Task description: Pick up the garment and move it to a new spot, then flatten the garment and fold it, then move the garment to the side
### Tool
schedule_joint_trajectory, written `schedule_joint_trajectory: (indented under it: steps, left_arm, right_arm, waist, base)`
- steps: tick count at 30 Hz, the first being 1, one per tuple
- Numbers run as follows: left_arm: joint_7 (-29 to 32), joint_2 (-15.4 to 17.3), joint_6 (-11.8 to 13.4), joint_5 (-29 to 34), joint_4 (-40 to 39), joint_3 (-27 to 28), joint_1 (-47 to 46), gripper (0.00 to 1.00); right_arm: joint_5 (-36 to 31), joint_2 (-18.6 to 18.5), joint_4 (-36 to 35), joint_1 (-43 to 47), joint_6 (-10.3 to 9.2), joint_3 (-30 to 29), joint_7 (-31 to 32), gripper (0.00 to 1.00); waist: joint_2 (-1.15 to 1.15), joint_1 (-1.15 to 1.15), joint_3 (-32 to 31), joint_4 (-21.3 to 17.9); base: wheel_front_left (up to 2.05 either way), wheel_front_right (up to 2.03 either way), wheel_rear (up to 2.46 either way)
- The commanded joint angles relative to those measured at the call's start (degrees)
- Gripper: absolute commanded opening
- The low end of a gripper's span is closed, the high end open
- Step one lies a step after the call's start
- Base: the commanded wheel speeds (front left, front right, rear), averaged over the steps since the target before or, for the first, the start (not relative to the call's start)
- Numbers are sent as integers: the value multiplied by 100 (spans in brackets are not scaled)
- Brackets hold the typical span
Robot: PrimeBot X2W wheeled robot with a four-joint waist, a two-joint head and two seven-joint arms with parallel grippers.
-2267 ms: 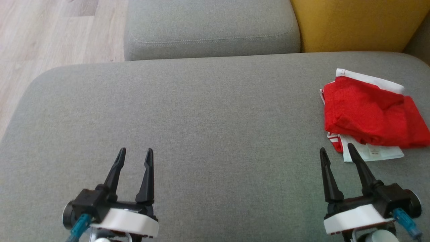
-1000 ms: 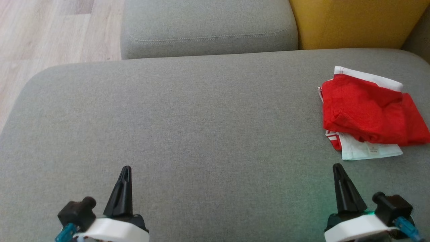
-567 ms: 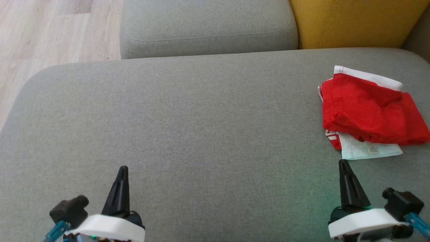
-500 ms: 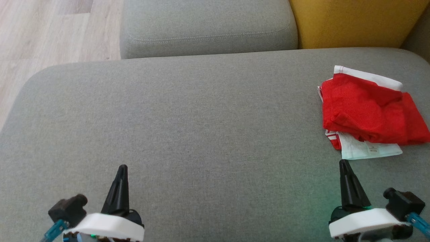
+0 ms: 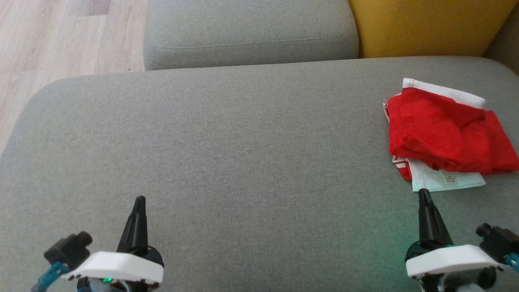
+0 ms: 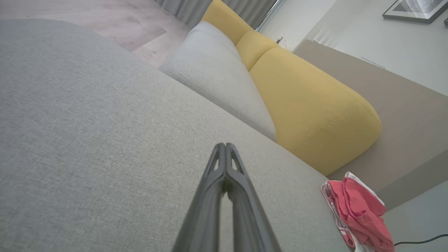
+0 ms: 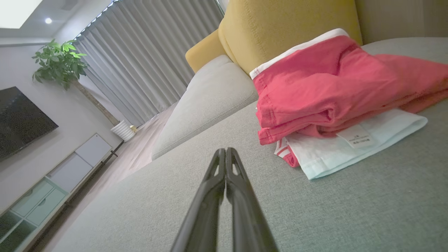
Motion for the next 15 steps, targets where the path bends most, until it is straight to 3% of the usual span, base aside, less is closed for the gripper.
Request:
schedule_joint_trajectory:
  steps: [1,15]
  left_arm:
    - [44,78,-61,-207,-141,119,-323,0]
    - [241,100,-112,-1044,-31,252,-448,0]
  right_arm:
    - [246,-114,-153,-286,-2,-1,24,0]
    - [1180,-136,-88,-409,-2,-76,200,0]
  waist:
    - [0,0,2,-2]
    - [0,0,18,-13]
  base:
    - [0,0,0]
    - [0,0,0]
